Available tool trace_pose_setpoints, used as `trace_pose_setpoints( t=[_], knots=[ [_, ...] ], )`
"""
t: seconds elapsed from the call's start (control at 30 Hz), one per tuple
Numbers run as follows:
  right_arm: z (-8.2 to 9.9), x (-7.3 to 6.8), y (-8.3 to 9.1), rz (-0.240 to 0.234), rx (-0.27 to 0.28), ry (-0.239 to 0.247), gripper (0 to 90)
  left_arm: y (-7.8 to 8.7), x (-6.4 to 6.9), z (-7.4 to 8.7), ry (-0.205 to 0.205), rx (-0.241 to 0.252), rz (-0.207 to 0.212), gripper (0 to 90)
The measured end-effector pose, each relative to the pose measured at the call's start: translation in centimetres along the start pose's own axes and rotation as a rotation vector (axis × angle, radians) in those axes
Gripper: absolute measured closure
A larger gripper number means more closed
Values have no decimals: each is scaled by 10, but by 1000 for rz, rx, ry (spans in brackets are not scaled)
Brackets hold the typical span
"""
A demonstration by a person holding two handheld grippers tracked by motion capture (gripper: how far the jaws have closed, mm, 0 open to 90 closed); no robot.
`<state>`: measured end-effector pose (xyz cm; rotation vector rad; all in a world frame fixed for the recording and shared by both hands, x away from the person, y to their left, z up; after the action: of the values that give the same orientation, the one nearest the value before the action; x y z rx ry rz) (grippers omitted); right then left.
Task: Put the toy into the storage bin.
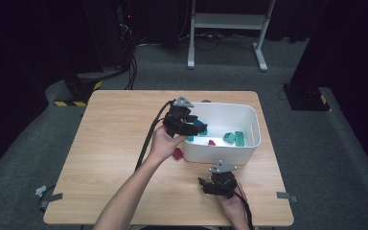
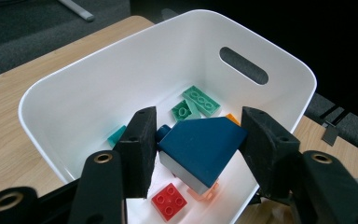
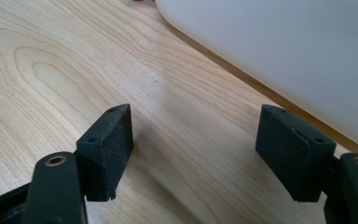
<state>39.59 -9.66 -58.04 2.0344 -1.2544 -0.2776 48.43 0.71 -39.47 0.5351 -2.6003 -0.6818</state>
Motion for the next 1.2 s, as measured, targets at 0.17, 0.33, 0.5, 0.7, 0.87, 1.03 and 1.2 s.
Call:
trace_pose_setpoints(
  t=[0.17,0.33,0.5,0.7,0.87,1.03,1.2],
  knots=[
    [0,0,0,0,0,0,276,-4,1,0,-4,-8,-7,471],
    [0,0,0,0,0,0,275,-6,0,2,0,-19,-12,456],
    [0,0,0,0,0,0,275,-3,-2,3,3,-7,-26,420],
    [0,0,0,0,0,0,274,5,-6,6,10,10,-40,415],
    [0,0,0,0,0,0,275,12,-8,9,13,19,-48,413],
    [0,0,0,0,0,0,274,21,-8,10,9,35,-59,410],
    [0,0,0,0,1,1,275,30,-10,16,10,51,-73,410]
  ],
)
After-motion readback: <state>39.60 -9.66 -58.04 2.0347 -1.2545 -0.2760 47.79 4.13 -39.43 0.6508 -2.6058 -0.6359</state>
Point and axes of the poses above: each handheld gripper's, and its own axes: y roughly backward along the jaws, z roughly out of its underside, x roughly to its right, the point moved 8 cm from there along -y, roughly forward along the jaws, and after that the axes turned 14 degrees about z, right-handed, at the moved point
